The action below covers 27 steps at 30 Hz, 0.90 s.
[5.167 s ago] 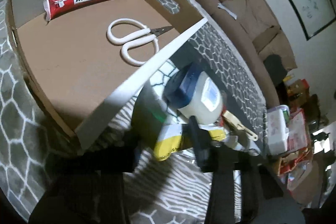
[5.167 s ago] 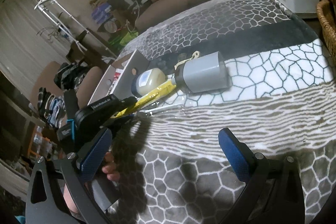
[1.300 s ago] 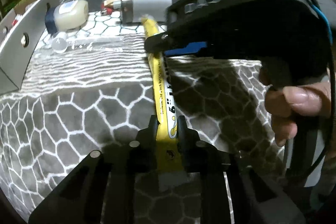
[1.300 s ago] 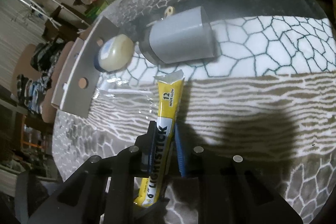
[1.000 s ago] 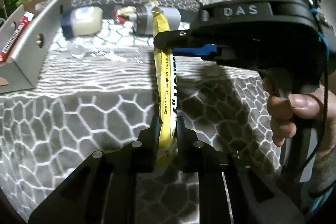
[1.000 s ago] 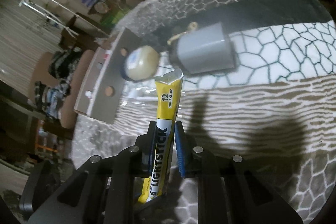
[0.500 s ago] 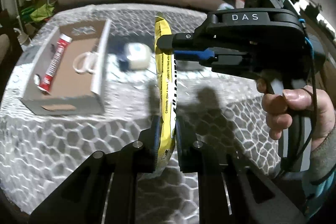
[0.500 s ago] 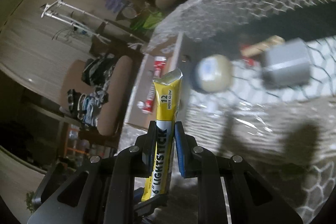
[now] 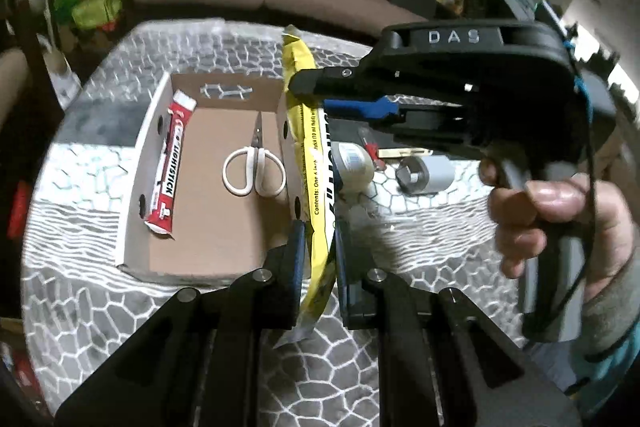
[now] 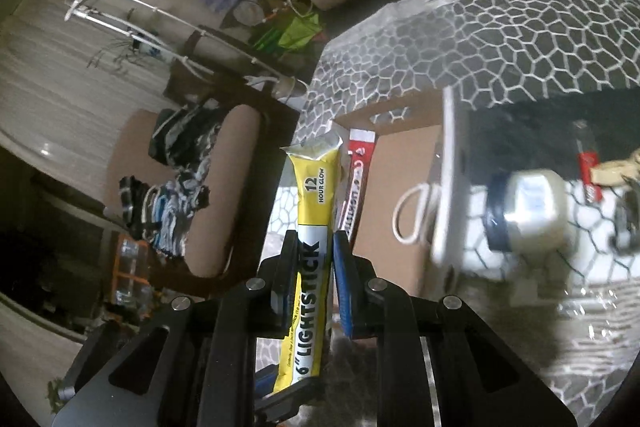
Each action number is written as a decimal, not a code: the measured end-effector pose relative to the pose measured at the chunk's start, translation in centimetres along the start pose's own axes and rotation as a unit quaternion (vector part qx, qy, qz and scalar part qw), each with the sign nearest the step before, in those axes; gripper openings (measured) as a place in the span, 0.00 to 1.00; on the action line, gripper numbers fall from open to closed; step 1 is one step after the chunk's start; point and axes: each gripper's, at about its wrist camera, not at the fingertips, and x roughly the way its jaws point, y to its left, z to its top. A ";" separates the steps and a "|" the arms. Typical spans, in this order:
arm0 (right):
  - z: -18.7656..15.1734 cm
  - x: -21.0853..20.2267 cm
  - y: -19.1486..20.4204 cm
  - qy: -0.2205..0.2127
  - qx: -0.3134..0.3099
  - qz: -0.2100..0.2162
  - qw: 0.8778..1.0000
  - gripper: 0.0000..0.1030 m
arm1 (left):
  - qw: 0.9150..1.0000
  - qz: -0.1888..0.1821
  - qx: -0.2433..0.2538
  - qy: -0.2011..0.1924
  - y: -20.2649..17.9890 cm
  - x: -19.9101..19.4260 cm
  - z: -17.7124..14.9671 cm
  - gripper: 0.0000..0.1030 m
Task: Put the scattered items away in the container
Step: 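Lift the yellow lightstick tube with the left gripper over the box, then lower the yellow tube into the box and open the left gripper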
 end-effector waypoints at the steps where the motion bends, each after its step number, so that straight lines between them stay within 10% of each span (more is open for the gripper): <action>1: 0.3 0.7 0.0 0.002 0.001 -0.004 1.000 0.16 | 1.000 -0.010 -0.012 0.003 1.2 0.2 0.4 0.13; 9: 3.4 8.6 -1.0 0.035 0.030 -0.034 0.998 0.16 | 0.999 0.003 -0.046 0.028 8.3 4.0 2.6 0.13; 27: 5.5 15.8 -4.3 0.065 0.032 -0.120 0.990 0.16 | 0.994 0.064 -0.016 0.090 10.5 10.9 3.9 0.13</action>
